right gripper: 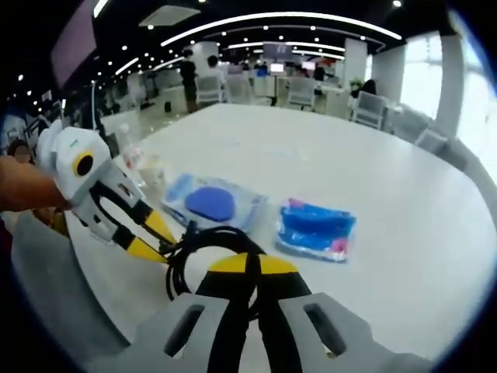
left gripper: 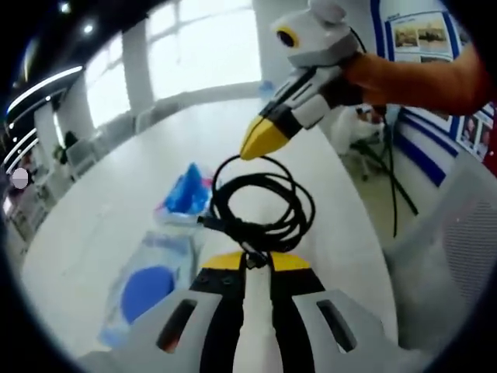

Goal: Arrange the tabletop items into an orderly group along one side of the table until the central work area is clear of visible clutter.

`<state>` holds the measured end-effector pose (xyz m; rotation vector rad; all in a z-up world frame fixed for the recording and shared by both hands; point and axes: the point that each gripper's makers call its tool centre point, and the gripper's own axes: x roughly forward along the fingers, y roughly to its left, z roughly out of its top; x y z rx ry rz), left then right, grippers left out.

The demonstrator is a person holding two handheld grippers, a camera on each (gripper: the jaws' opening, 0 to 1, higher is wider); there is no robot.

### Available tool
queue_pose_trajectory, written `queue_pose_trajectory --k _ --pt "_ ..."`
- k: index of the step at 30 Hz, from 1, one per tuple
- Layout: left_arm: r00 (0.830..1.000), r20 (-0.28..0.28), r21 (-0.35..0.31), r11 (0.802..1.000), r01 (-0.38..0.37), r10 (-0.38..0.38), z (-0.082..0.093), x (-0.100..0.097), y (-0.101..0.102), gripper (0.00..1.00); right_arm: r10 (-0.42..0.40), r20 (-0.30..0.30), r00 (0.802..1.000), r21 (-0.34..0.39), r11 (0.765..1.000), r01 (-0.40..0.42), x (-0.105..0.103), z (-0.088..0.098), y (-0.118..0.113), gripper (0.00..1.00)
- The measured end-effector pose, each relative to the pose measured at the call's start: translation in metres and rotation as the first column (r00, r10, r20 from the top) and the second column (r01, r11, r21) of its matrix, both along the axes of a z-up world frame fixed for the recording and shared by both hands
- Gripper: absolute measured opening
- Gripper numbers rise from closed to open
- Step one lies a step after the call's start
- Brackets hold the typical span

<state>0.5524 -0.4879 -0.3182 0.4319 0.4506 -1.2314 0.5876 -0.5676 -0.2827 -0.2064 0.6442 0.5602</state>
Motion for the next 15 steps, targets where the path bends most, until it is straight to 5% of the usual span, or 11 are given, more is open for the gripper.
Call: queue_pose_trajectory --k 15 --pt "0.997 -0.054 0.063 0.997 -0.053 0.056 -0.039 0.019 -0.002 0.08 -0.002 -0.078 0.997 0.021 1.0 0.003 0.019 -0.043 -0.003 0.01"
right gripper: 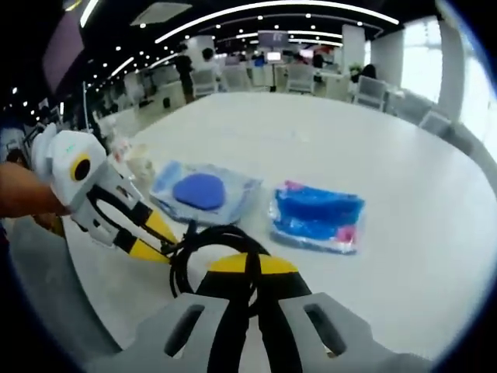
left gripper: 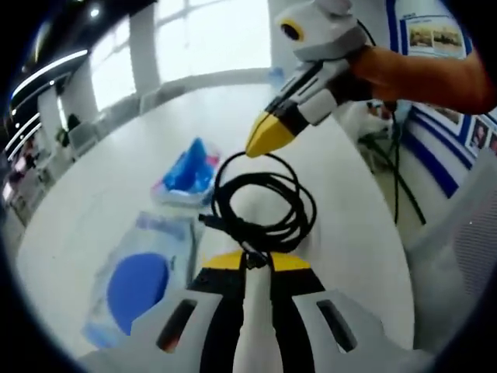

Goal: Arrange the tabletop items into an orderly group along one side of the table until the central work area is clear of visible clutter.

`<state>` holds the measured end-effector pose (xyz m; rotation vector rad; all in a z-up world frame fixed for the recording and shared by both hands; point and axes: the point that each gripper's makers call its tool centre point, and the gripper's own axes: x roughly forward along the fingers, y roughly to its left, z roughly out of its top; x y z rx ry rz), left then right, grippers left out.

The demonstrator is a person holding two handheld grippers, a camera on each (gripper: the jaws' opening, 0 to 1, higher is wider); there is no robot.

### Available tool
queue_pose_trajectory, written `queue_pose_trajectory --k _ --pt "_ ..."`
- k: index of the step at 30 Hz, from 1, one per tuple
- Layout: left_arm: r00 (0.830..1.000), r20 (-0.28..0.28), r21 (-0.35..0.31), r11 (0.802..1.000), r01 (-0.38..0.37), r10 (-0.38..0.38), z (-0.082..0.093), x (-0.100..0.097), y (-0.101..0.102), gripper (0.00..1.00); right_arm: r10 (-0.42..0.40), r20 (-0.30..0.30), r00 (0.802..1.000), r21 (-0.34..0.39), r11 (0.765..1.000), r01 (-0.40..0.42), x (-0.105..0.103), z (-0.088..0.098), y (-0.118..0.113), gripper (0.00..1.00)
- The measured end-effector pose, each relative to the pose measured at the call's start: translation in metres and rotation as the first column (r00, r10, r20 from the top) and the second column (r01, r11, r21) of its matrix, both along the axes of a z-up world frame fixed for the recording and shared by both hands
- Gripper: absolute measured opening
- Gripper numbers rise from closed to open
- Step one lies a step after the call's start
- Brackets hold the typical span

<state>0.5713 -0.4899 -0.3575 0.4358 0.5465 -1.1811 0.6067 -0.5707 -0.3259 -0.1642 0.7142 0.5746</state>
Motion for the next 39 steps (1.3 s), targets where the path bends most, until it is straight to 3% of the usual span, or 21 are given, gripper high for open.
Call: queue_pose_trajectory --k 14,39 --pt "0.999 -0.041 0.042 0.999 -0.029 0.031 -0.023 0.008 -0.001 0.08 -0.009 -0.047 0.999 0.006 1.0 0.009 0.009 -0.029 -0.001 0.01" --pt "0.999 -0.043 0.088 0.996 -0.025 0.029 -0.036 0.005 0.001 0.1 -0.002 -0.099 0.995 -0.033 0.999 -0.002 0.004 -0.067 -0.005 0.02"
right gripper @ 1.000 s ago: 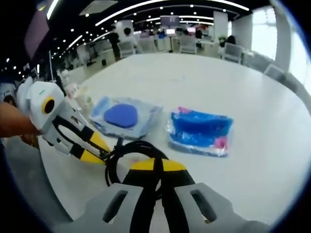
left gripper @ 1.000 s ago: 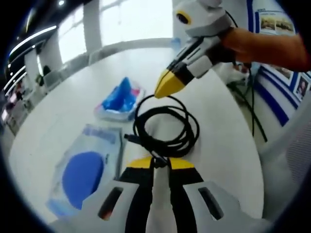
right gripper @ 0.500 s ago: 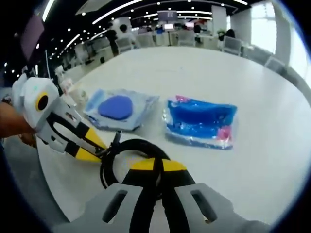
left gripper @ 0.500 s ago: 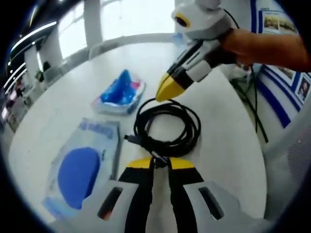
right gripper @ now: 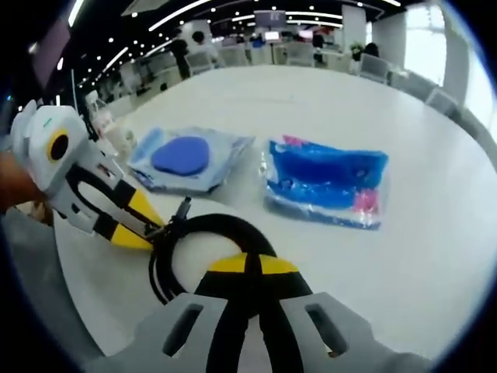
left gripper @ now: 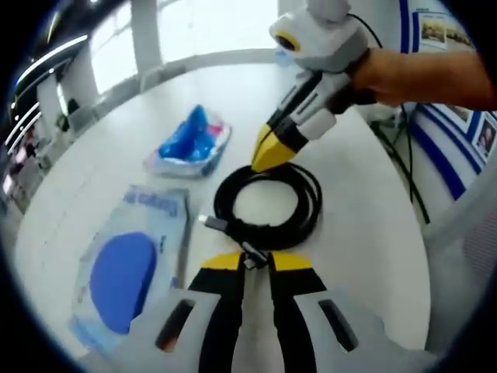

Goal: Arrange the tabletop items into an orderly group along one side of the table until the central work area is clear of visible clutter.

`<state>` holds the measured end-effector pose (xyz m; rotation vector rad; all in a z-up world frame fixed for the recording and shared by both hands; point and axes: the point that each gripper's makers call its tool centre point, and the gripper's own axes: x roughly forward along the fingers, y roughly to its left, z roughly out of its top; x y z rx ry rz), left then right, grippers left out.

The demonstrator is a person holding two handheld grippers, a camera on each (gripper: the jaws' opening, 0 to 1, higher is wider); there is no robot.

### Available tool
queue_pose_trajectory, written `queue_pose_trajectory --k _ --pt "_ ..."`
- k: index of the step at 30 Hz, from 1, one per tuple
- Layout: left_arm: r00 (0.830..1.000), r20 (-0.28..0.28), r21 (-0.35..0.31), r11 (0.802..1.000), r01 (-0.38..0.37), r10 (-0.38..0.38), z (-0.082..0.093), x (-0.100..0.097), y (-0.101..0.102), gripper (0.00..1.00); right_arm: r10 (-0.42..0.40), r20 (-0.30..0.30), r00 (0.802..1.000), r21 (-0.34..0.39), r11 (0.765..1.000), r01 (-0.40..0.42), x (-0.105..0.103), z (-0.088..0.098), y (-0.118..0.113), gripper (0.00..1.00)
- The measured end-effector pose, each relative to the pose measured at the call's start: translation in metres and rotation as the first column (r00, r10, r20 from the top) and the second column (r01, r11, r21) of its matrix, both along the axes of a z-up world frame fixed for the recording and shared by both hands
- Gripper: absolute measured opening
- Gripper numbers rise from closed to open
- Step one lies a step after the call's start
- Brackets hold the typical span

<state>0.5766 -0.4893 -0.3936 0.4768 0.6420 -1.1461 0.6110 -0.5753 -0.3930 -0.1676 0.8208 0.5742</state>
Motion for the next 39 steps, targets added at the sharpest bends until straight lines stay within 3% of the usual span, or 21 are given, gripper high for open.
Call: queue_pose_trajectory --k 16,20,24,39 --pt "1.0 0.009 0.004 1.0 -0.004 0.004 -0.002 0.001 0.001 0.12 -0.032 0.016 0.999 0.031 0.999 0.031 0.0 -0.003 -0.001 0.03" --pt "1.0 0.011 0.007 1.0 -0.016 0.016 -0.002 0.002 0.004 0.25 -0.038 0.022 0.999 0.035 0.999 0.037 0.001 0.0 0.0 0.03" --pt "1.0 -0.002 -0.015 1.0 -0.024 0.024 0.001 0.0 0.004 0.31 -0.042 0.025 0.999 0.032 0.999 0.041 0.001 0.002 0.0 0.04" --pt "0.999 -0.039 -0.108 0.994 -0.027 0.023 0.017 -0.008 0.002 0.56 -0.051 0.06 0.997 0.028 0.998 0.05 0.004 0.015 0.002 0.29"
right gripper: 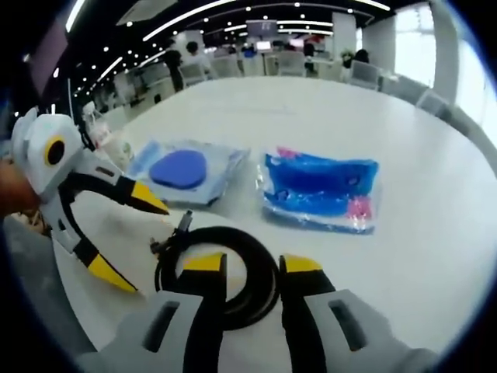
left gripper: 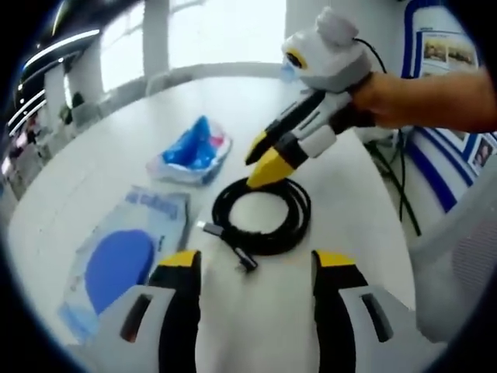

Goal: Arrange the tabletop items into an orderly group along one side of the table until the central work area is clear of visible clutter.

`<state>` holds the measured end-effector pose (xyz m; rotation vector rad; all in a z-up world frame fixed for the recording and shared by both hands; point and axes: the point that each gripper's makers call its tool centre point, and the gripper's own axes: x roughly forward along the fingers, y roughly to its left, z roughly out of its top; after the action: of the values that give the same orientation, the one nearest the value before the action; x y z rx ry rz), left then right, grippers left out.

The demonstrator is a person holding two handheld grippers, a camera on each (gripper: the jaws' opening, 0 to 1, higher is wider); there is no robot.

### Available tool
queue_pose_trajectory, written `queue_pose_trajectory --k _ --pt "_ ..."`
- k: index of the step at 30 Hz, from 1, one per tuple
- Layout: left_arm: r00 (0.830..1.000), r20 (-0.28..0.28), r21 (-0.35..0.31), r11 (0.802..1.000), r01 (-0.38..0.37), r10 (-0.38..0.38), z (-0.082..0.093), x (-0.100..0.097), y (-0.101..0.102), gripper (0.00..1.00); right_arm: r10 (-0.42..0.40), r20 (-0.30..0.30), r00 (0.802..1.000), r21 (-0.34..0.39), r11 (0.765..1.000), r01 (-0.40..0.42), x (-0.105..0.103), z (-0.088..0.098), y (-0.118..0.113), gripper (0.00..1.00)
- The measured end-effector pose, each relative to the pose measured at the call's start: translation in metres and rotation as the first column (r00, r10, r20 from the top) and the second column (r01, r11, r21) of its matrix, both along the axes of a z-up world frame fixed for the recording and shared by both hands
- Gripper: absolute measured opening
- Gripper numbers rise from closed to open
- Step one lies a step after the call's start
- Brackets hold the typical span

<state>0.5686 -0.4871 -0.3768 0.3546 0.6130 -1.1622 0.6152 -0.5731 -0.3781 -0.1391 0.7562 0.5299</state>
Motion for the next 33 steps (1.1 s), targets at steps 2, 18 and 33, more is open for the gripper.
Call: queue_pose_trajectory --k 2,18,33 --pt "1.0 -0.011 -0.022 1.0 0.003 -0.003 0.004 -0.003 -0.001 0.59 0.0 0.007 1.0 0.004 1.0 0.0 0.0 0.001 0.001 0.34" --pt "0.998 -0.063 -0.197 0.98 0.01 -0.023 0.041 -0.022 -0.005 0.95 -0.006 0.111 0.994 0.06 0.998 0.0 -0.007 0.029 0.017 0.83" --pt "0.998 -0.058 -0.246 0.969 -0.021 0.006 0.069 -0.041 0.025 0.99 0.015 0.172 0.985 0.083 0.996 -0.029 -0.029 0.052 0.035 0.99"
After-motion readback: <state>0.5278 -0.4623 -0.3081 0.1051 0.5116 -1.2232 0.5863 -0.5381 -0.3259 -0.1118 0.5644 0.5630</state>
